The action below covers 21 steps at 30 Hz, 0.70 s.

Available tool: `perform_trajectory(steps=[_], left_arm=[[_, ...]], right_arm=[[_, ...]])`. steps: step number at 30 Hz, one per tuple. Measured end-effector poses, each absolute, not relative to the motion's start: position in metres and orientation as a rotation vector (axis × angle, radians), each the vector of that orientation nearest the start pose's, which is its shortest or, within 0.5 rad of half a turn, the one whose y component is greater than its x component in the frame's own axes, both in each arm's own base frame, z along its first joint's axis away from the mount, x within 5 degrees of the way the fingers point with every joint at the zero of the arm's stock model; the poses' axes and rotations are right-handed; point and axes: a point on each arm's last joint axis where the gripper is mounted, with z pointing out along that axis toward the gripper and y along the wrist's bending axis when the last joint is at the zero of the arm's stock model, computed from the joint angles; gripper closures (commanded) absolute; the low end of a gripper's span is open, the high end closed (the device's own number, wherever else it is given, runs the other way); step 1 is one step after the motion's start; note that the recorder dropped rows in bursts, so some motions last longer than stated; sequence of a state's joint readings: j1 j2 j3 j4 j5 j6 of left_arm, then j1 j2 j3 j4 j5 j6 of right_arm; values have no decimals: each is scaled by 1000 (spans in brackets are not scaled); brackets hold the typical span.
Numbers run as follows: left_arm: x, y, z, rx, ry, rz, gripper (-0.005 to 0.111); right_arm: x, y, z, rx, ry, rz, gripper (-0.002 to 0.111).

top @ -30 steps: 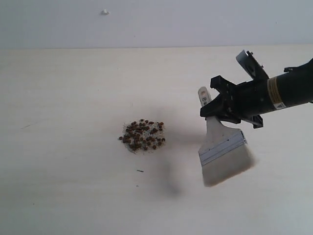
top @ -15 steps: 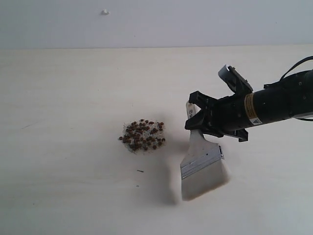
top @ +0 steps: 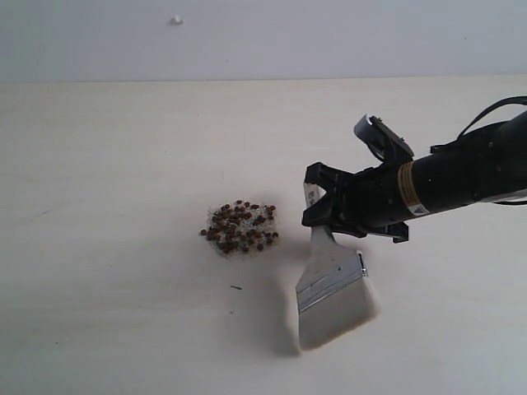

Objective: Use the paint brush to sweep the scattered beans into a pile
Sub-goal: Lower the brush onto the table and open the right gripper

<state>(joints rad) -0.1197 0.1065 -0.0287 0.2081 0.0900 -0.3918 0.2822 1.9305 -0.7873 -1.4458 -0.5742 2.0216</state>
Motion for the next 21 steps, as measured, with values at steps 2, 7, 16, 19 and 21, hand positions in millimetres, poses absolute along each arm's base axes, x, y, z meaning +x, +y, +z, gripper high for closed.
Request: perform_trajectory(steps=[2, 7, 16, 19, 21], left_arm=[[64, -6, 209, -68, 1652, -216, 107], [64, -6, 209, -68, 1652, -216, 107], [64, -6, 209, -68, 1652, -216, 107], [64, -6, 209, -68, 1652, -216, 107], [64, -6, 209, -68, 1652, -216, 107]], right_arm=[[292, 141, 103, 162, 2662, 1051, 108], [293, 140, 100, 173, 2673, 961, 108], [294, 139, 99, 190, 2672, 941, 108], [293, 141, 100, 178, 2671, 972, 108], [293, 141, 100, 178, 2670, 981, 108]])
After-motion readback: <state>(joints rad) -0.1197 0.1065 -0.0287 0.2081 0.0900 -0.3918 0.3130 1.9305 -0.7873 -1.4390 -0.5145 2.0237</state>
